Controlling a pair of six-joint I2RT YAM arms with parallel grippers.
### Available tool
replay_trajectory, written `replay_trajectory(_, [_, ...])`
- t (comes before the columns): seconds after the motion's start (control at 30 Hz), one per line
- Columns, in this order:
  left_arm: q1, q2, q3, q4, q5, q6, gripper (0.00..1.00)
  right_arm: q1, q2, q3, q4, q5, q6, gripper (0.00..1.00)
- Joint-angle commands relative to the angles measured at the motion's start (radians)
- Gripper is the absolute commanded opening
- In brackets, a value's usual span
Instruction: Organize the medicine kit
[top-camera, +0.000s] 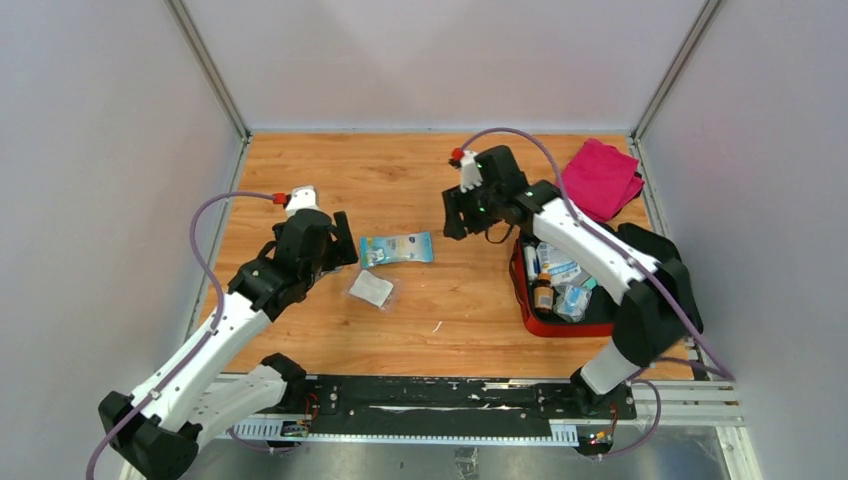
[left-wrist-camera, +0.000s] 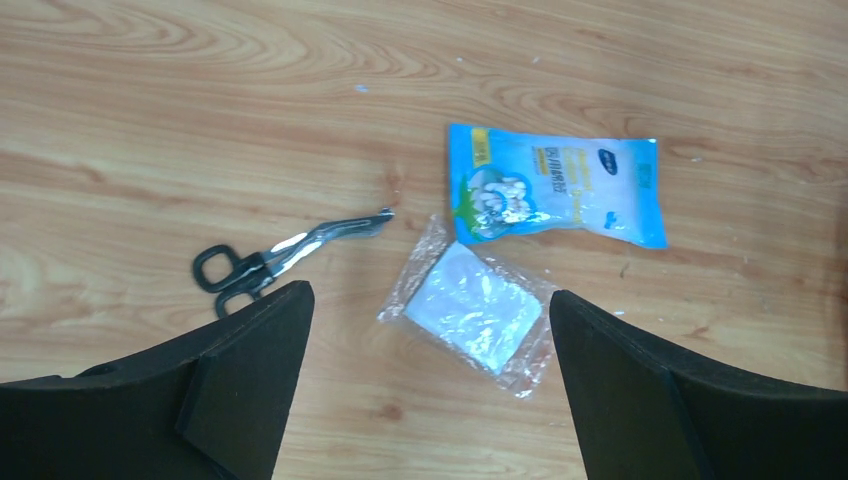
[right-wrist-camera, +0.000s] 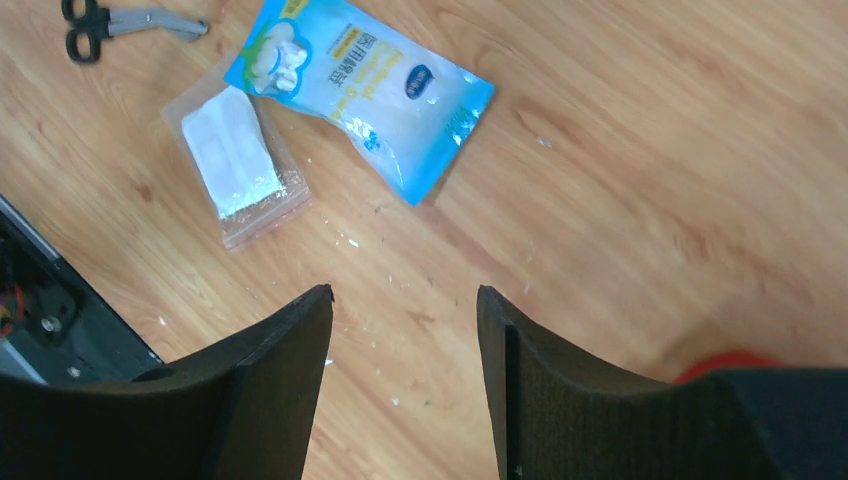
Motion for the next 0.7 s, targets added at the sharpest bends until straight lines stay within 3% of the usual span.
replay_trajectory(0.0, [0.004,-0.087,-0.004,-0.109,-0.106,0.041,0.95,0.059,0.216,0.192,-0.038,-0.116,-0.226,0.60])
replay_trajectory(0.27, [0.005,-0.219,0.022,-0.172,-0.204,0.089,0.96,0.181,0.560,0.543,-0.209,-0.108,-0.526,0.60])
replay_trajectory(0.5, [0.006,-0.353,0.026,-0.204,-0.266,0.101,0.96,0.214,0.692,0.655,-0.214,-0.118,-0.692,0.59])
replay_trajectory(0.67, [0.005,-0.368,0.030,-0.224,-0.290,0.098,0.96,0.263,0.753,0.705,-0.257,-0.112,-0.769,0.57])
